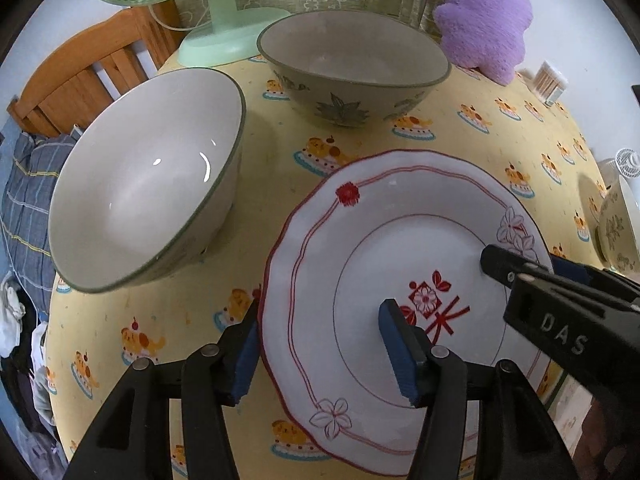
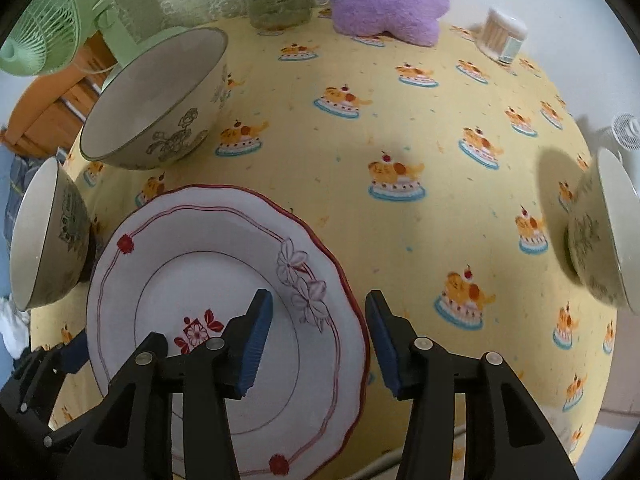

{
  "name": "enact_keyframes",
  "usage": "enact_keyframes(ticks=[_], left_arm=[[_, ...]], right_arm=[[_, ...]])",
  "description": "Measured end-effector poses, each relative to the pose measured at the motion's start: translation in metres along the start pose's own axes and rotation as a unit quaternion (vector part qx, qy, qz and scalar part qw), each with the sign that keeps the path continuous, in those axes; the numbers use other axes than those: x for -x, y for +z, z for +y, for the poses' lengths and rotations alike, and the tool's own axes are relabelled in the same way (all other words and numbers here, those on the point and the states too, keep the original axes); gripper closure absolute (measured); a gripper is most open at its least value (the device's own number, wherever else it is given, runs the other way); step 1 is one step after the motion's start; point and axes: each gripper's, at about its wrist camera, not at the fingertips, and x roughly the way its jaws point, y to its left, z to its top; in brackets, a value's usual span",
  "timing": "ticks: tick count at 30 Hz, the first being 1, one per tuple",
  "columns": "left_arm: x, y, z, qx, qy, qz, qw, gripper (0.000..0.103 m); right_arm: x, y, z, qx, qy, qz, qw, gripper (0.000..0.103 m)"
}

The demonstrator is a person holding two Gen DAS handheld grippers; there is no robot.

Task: Organize plates and bowls
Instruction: 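Lift the red-rimmed plate with both grippers and carry it toward the plate stack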

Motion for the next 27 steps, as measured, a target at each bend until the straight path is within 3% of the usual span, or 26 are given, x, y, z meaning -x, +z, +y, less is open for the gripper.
enact_keyframes(ticks=[9,16,27], left_arm=[[0.002,0.005,0.0,0.007,0.005,0.013,0.9999,0.044],[0.016,-0.001,-0.004,-0.023,0.012,0.009,0.9996,0.044],[0.057,-0.017,-0.003,-0.035,-0.006,-0.011,0.9993,0.044]], right_arm=[[0.002,0.0,0.007,0.022,-0.013,0.001,1.0,0.054],[0.015,-0.014,0.008,0.01,-0.016,0.006,1.0,0.054],[0.063,-0.034,0.011,-0.003,-0.023,-0.019,1.0,0.053]])
